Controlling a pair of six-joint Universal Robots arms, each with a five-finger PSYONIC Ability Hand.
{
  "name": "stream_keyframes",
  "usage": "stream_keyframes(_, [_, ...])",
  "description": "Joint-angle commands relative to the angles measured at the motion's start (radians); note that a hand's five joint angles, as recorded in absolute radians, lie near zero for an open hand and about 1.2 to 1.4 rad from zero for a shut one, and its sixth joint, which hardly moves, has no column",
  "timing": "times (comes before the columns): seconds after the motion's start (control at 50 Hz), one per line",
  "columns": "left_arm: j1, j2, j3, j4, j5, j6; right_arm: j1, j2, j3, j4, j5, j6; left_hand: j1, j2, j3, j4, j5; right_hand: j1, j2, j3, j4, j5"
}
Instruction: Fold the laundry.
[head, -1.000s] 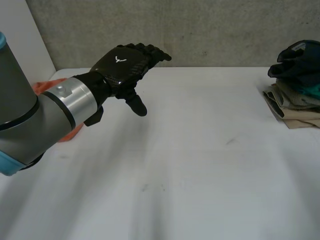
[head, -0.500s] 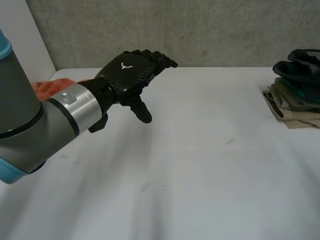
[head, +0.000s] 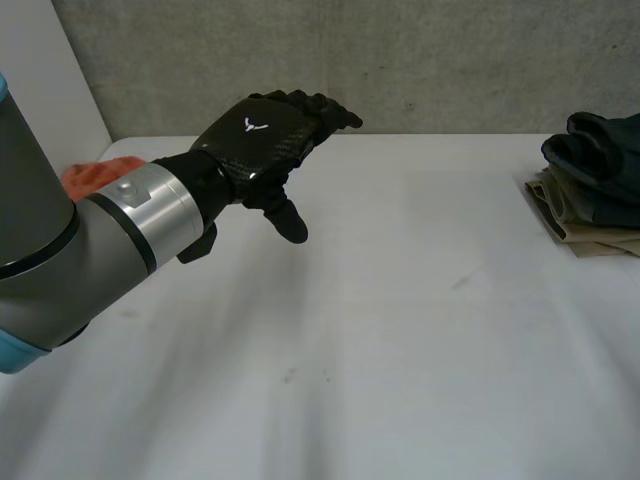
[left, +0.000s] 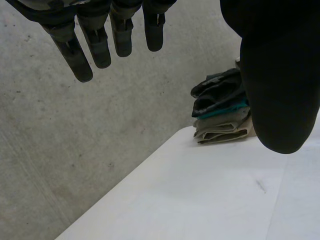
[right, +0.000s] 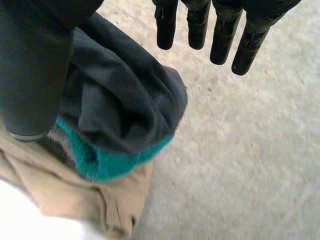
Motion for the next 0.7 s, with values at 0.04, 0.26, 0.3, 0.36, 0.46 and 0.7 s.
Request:
stream_keyframes(0.04, [0.0, -0.002, 0.006, 0.0, 0.003, -0.001, -0.168, -0.124, -0.014, 0.223, -0.009, -0.007, 0.018, 0.008, 0.002, 0.008, -0.01, -0.029, -0.047, -0.036, -0.061, -0.066])
stream_keyframes(0.26, [0.011, 0.0, 0.012, 0.014, -0.006, -0.001, -0.207, -0.181, -0.235, 0.246, 0.321, -0.2, 0.012, 0.002, -0.004, 0.002, -0.015, -0.029, -0.047, -0.036, -0.061, -0.066])
stream_keyframes(0.3, [0.023, 0.0, 0.017, 0.037, -0.038, -0.001, -0.051, -0.237, -0.251, 0.191, 0.351, -0.173, 0.012, 0.002, -0.004, 0.002, -0.015, -0.029, -0.047, -0.036, -0.061, -0.066])
stream_keyframes(0.36, [0.048, 0.001, 0.026, 0.092, -0.144, 0.008, 0.146, -0.305, -0.21, 0.101, 0.341, -0.095, 0.001, -0.009, -0.015, -0.009, -0.027, -0.029, -0.047, -0.036, -0.061, -0.066])
stream_keyframes(0.46, [0.159, -0.016, 0.049, 0.173, -0.316, 0.04, 0.4, -0.419, -0.01, -0.045, 0.264, 0.014, -0.005, -0.015, -0.021, -0.015, -0.033, -0.029, -0.047, -0.036, -0.061, -0.066])
stream_keyframes(0.7, [0.497, -0.348, 0.096, 0.187, -0.289, 0.532, 0.844, -0.313, 0.322, -0.09, 0.147, -0.078, -0.008, -0.018, -0.024, -0.018, -0.036, -0.029, -0.047, -0.036, -0.061, -0.066])
